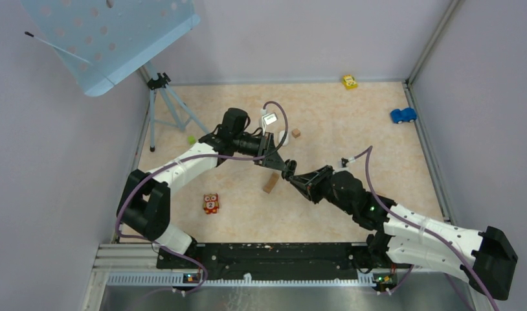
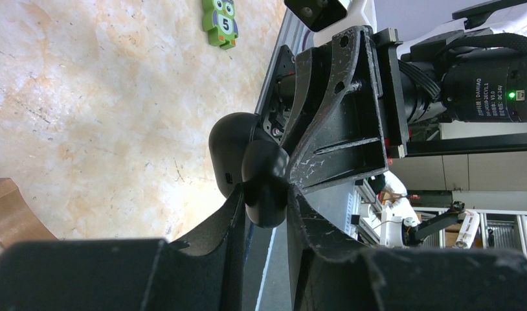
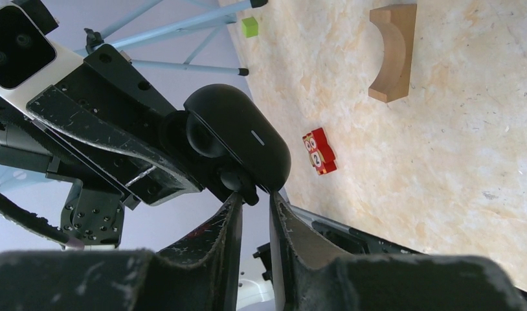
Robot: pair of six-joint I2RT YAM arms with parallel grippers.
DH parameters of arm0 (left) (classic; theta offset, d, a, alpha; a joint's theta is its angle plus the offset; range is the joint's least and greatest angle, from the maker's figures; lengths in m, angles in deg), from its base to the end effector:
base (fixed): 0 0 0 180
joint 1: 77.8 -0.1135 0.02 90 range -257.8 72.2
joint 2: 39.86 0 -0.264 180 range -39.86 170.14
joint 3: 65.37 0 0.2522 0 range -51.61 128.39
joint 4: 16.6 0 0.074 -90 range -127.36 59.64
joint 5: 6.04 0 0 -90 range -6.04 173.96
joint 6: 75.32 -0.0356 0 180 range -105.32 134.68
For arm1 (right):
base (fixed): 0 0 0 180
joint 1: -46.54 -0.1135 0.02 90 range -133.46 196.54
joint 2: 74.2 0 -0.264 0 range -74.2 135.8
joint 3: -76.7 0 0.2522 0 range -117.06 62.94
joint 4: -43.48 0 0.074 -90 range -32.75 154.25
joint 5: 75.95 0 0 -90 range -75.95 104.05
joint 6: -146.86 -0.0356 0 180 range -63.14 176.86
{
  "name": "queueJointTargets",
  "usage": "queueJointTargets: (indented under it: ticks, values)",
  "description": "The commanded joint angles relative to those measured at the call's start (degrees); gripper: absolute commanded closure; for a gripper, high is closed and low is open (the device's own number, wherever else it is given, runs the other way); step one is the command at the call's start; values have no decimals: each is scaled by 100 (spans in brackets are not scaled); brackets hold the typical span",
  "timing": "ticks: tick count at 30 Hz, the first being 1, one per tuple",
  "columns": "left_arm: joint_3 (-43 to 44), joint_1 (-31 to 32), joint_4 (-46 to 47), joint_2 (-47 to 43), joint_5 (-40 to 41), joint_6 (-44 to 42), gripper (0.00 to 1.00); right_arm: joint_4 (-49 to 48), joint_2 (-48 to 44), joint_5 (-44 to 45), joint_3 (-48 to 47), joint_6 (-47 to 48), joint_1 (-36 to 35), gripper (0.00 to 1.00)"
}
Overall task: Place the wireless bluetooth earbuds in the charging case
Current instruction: Adjust the left earbud in the left side groove of the charging case.
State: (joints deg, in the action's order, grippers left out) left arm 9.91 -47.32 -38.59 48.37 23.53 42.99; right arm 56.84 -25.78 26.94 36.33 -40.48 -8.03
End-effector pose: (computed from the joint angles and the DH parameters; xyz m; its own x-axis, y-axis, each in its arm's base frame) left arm 0.2710 -0.1954 0.2684 -0.8446 0.2256 -0.4855 0.5273 0.1938 -0.8273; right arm 0.1199 0.1549 0.2360 -0.6413 0.7663 0.0382 0.2960 0.2012 0.9338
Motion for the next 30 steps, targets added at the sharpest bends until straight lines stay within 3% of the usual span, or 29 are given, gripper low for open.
queueJointTargets:
  ticks: [1,11,16,30]
  values:
    - [198,18,32,-280,-48,-125,100,-151,-68,39,16,-19,44,81]
    - [200,19,12,-240,-30,-142,100,-112,-149,97,58,-29,44,85]
    - [203,16,8,-250,-14,-151,100,-56,-191,123,60,-39,54,100]
    - [251,16,-144,-227,82,-248,100,464,-128,161,-232,264,47,100]
